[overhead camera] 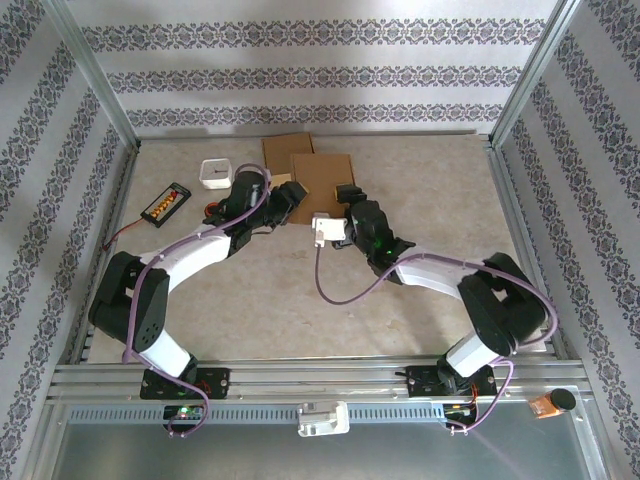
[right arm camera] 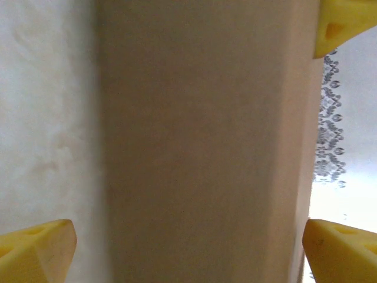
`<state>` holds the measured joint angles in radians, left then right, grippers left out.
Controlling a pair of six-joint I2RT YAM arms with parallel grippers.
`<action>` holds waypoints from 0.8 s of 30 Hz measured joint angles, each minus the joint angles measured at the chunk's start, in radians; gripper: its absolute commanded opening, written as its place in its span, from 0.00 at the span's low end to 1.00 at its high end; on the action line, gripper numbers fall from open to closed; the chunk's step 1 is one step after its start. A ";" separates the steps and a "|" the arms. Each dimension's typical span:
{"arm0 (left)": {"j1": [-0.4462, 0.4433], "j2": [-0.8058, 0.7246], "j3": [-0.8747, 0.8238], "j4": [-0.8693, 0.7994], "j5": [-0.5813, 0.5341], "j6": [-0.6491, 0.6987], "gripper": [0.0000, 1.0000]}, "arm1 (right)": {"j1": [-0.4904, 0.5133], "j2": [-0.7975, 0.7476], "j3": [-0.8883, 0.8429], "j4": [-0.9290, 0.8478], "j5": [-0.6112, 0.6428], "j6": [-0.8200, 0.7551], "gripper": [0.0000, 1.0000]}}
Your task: Fold the paper box
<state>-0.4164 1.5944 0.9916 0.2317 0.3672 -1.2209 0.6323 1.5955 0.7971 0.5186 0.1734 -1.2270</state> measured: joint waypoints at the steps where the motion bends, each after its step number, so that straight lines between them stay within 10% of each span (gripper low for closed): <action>1: 0.000 0.000 -0.008 0.001 -0.001 -0.010 0.39 | 0.000 0.023 0.011 0.031 0.023 -0.022 0.97; 12: 0.013 0.000 -0.057 0.106 -0.001 -0.122 0.41 | 0.001 0.141 0.047 0.249 0.093 -0.142 0.63; 24: 0.018 -0.054 -0.064 0.070 -0.018 -0.100 0.70 | 0.027 0.097 0.007 0.232 0.069 -0.131 0.39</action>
<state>-0.3985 1.5406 0.9276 0.3016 0.3496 -1.3205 0.6598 1.6924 0.8040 0.7502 0.2424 -1.3579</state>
